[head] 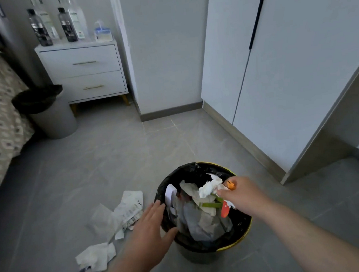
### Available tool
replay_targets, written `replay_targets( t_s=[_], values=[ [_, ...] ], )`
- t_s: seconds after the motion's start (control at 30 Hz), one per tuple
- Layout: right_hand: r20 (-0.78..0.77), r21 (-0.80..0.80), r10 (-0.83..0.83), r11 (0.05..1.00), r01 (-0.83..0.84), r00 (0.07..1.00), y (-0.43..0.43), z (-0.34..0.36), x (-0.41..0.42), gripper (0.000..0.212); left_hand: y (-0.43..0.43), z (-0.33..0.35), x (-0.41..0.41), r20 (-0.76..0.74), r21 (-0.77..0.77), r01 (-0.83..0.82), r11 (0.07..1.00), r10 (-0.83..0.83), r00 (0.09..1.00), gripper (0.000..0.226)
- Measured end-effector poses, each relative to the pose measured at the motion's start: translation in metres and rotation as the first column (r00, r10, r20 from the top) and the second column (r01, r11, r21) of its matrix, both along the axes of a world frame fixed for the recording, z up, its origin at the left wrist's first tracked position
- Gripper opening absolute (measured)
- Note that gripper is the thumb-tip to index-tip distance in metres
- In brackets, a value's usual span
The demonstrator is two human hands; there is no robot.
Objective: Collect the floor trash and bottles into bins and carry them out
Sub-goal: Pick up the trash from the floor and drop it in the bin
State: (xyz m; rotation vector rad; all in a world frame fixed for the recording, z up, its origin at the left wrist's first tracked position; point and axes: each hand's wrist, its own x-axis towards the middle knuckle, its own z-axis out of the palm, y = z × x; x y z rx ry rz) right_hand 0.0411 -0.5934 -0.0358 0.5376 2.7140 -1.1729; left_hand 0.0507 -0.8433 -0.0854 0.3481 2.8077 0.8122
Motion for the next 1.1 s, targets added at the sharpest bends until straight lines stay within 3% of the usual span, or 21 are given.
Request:
replay_targets(
  t_s=[0.13,0.23,0.33,0.43,0.57,0.63,0.7,0.77,0.83,0.93,1.1],
  values=[
    [0.085,0.035,0.143,0.989,-0.147,0.986,-0.02,-0.011,-0.004,0.018,0.001,-0.01,-0.002,0.022,0.139,-0.058,0.989,0.055,0.998,0.068],
    [0.237,-0.011,0.263,0.963,-0.268,0.935,-0.043,-0.033,-0.01,0.065,0.001,-0.017,-0.007,-0.052,0.147,-0.079,0.986,0.088,0.995,0.073],
    [0.409,0.036,0.395,0.894,-0.447,0.823,-0.067,-0.071,-0.015,0.067,-0.001,-0.024,-0.01,-0.07,0.098,-0.009,0.995,0.016,0.997,0.093],
    [0.611,0.034,0.361,0.878,-0.478,0.705,-0.085,-0.085,-0.016,0.083,-0.004,-0.03,-0.012,-0.066,0.079,0.014,0.997,-0.009,0.998,0.106],
    [0.684,0.087,0.373,0.811,-0.579,0.626,-0.082,-0.081,-0.017,0.062,-0.005,-0.034,-0.015,-0.068,0.095,0.026,0.995,-0.02,0.998,0.11],
    [0.616,0.11,0.438,0.775,-0.622,0.655,-0.076,-0.08,-0.023,0.045,-0.006,-0.032,-0.018,-0.054,0.062,0.054,0.997,-0.051,0.997,0.109],
    [0.517,0.225,0.396,0.793,-0.567,0.759,-0.073,-0.07,-0.029,0.024,-0.01,-0.024,-0.02,-0.016,0.041,0.1,0.994,-0.099,0.995,0.104],
    [0.355,0.337,0.295,0.845,-0.416,0.887,-0.076,-0.048,-0.035,0.034,-0.025,-0.014,-0.02,0.017,0.091,0.072,0.993,-0.074,0.997,0.092],
    [0.153,0.372,0.258,0.879,-0.297,0.954,-0.088,-0.02,-0.041,0.039,-0.051,-0.004,-0.019,-0.011,0.161,0.005,0.987,-0.004,1.0,0.08],
    [-0.04,0.311,0.255,0.922,-0.231,0.966,-0.121,0.009,-0.047,0.03,-0.102,0.001,-0.014,-0.025,0.206,-0.129,0.97,0.137,0.99,0.074],
    [-0.158,0.233,0.387,0.909,-0.346,0.909,-0.216,0.013,-0.043,0.017,-0.197,-0.019,0.019,0.129,0.087,-0.399,0.913,0.387,0.913,0.045]
  ],
)
